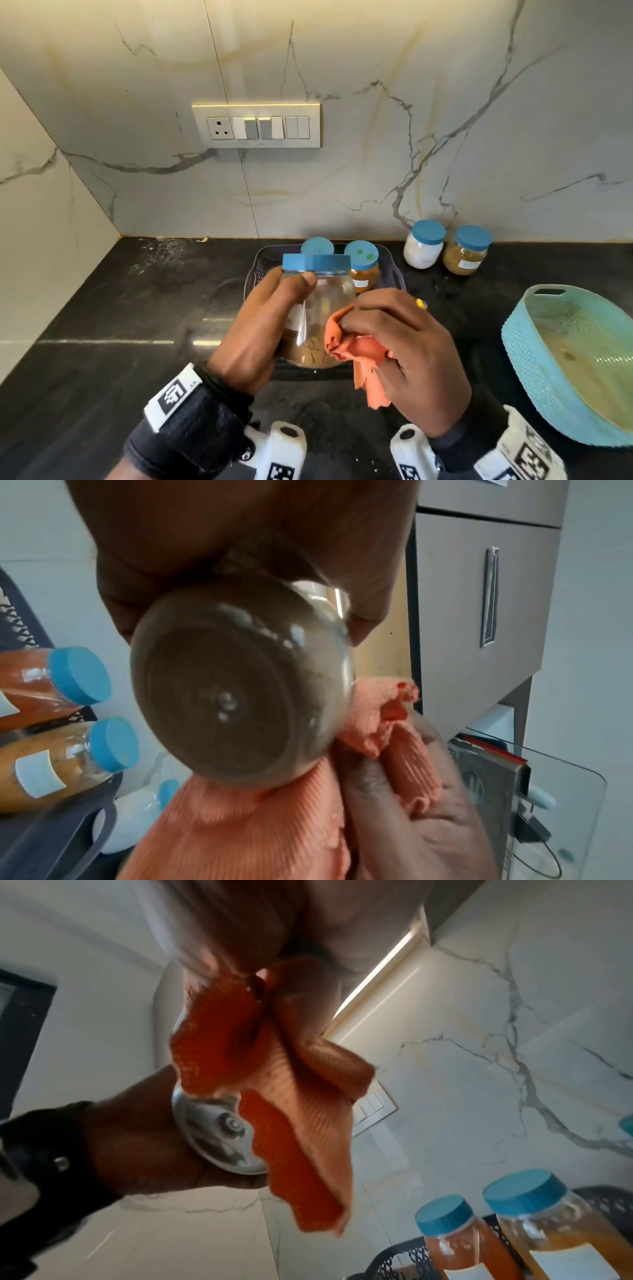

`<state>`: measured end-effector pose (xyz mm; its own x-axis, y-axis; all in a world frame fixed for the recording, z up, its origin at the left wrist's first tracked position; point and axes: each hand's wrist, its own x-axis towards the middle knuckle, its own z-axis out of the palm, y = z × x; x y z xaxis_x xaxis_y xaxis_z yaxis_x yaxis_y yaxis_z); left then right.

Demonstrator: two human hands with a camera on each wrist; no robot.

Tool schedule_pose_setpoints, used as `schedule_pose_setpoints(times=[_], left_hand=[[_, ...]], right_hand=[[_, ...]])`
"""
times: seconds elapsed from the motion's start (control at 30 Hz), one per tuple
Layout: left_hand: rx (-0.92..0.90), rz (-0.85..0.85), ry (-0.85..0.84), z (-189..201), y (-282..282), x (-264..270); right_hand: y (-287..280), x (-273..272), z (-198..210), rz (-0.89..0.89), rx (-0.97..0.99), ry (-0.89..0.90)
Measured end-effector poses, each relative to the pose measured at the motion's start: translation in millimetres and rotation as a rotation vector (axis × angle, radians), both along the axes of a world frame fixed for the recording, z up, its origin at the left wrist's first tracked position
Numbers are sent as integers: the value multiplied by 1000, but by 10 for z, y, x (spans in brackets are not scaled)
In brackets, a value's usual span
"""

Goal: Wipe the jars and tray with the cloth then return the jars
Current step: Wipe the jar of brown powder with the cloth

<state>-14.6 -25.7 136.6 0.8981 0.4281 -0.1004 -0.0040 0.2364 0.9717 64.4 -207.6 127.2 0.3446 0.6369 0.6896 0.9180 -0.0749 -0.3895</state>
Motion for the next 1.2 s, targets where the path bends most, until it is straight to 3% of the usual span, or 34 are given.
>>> schedule_pose_setpoints(times=[0.17,0.3,0.4,0.63,0.83,1.03,1.2], left_hand=[[114,-44,-13,7,-87,1],[90,-82,-42,34,-115,3],[78,-39,-71,64,-116,25],[-3,84,-100,24,-12,13],[-17,29,-124,10,-123,6],[-100,96,-153,-14,-11,-57],[-38,51,-145,-70,-136,-66]], right_hand=[[12,-13,23,-23,-92,-97],[54,261,223,-57,32,50],[73,332,314,-13,59,95],[-6,-74,44,52,-62,-51],[132,281,366,-16,77,130],[-33,-85,31,86,-4,131],[69,228,244,94,92,231]])
